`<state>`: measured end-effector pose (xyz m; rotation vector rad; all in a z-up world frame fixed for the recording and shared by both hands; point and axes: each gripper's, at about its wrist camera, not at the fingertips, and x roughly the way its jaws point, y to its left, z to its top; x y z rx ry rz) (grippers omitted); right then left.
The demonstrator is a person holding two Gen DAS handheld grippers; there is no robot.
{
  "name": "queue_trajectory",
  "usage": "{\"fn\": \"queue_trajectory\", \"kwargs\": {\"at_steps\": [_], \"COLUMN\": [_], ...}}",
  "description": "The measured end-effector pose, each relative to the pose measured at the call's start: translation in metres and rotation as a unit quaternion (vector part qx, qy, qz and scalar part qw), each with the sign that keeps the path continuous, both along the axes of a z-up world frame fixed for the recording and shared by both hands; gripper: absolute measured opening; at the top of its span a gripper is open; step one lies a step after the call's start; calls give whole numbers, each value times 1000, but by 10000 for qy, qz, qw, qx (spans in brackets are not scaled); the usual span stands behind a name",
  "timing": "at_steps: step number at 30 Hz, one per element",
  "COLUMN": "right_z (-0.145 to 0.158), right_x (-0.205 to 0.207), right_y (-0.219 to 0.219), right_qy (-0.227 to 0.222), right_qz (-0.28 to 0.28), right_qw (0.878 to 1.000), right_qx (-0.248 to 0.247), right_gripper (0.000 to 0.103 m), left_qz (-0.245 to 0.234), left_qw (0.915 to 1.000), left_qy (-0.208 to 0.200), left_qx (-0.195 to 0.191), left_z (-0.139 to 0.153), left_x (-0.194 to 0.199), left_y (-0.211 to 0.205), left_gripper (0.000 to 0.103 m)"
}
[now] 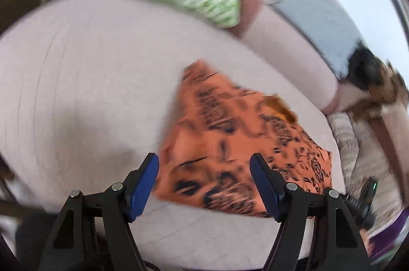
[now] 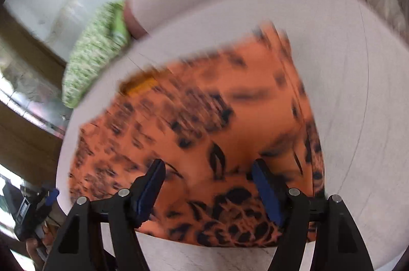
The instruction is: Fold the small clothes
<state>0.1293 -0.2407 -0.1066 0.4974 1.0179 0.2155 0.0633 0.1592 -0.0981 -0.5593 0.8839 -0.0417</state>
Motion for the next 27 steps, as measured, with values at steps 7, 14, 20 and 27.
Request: {"fn": "queue_trajectory", "kwargs": {"at_steps": [7, 14, 20, 27], "right_z": [-2, 5, 3, 3], "right_x": [-2, -4, -2, -1], "right_y": [-3, 0, -3, -5], "right_qy": [-20, -67, -66, -106], "right_qz": [6, 52, 111, 162], "right_qw": [10000, 10000, 9999, 9996], "right_qx": [47, -50, 87, 189], "right_gripper": [74, 74, 75, 76], "left_qz": [-141, -174, -213, -1013], "left_qw": [9989, 9956, 9953, 9904], "left_qy": [372, 792, -104, 415], "left_qx": [-262, 475, 936, 845], "left_z": [-19, -38, 23, -11], "left_x": [-1, 3, 26, 155], "left_y": [-2, -9, -12, -6], "left_gripper": [12, 11, 61, 58]}}
